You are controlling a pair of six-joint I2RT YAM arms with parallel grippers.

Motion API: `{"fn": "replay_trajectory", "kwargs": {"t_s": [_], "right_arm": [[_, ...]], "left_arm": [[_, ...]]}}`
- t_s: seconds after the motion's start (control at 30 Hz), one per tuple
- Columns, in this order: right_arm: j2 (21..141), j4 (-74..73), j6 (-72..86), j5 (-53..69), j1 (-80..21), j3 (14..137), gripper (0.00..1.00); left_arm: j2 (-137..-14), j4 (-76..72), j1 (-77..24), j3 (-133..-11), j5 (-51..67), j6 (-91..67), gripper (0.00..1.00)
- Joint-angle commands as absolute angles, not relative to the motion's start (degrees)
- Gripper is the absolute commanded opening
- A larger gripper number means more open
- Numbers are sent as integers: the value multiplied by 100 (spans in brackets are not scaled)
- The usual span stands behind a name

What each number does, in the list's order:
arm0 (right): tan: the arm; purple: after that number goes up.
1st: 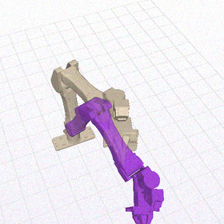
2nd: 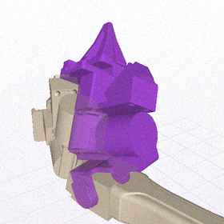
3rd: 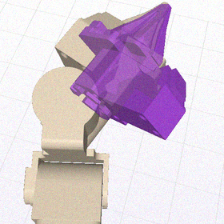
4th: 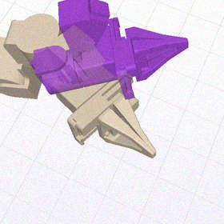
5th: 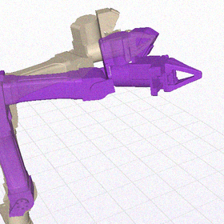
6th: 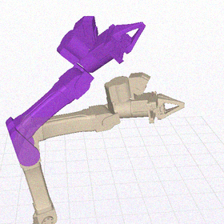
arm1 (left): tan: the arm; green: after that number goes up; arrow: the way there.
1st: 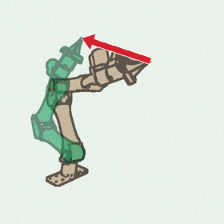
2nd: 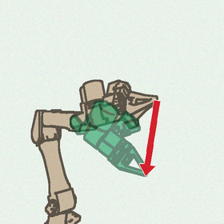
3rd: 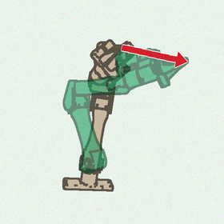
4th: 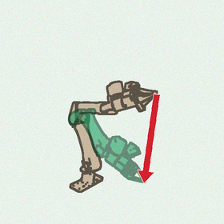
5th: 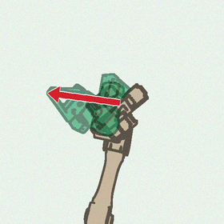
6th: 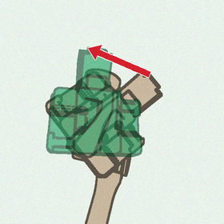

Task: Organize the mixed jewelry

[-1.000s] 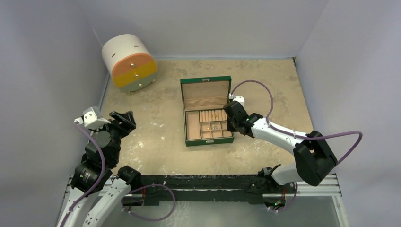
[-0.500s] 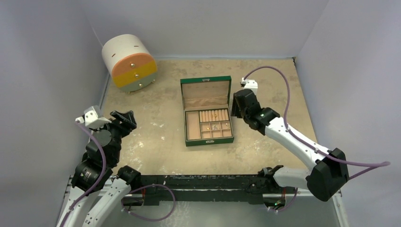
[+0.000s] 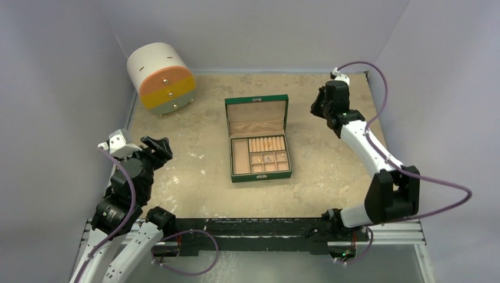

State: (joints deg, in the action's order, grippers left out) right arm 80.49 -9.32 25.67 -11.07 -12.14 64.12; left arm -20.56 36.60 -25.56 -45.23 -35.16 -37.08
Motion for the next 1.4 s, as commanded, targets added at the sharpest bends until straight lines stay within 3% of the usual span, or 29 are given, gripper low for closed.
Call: {"fn": "replay_trajectory", "kwargs": {"t_s": [0.0, 0.07, 0.33, 0.67, 1.37], "right_arm": [[8657, -273, 2955, 185, -897, 6892, 10], [9135, -208, 3055, 626, -815, 7139, 0], [10463, 274, 3086, 2304, -756, 7894, 0], [11179, 533, 3002, 3601, -756, 8241, 0], [9685, 881, 2859, 4700, -779, 6603, 0]], "left_arm": [[-2194, 3550, -2533, -4716, -3403, -3737, 66], [-2231, 3547, -2536, -4748, -3281, -3723, 66], [-2502, 3672, -2535, -4858, -2721, -3599, 67], [-2541, 3465, -2531, -4638, -2473, -3521, 67], [-2717, 3458, -2522, -4632, -2487, -3542, 67]]}}
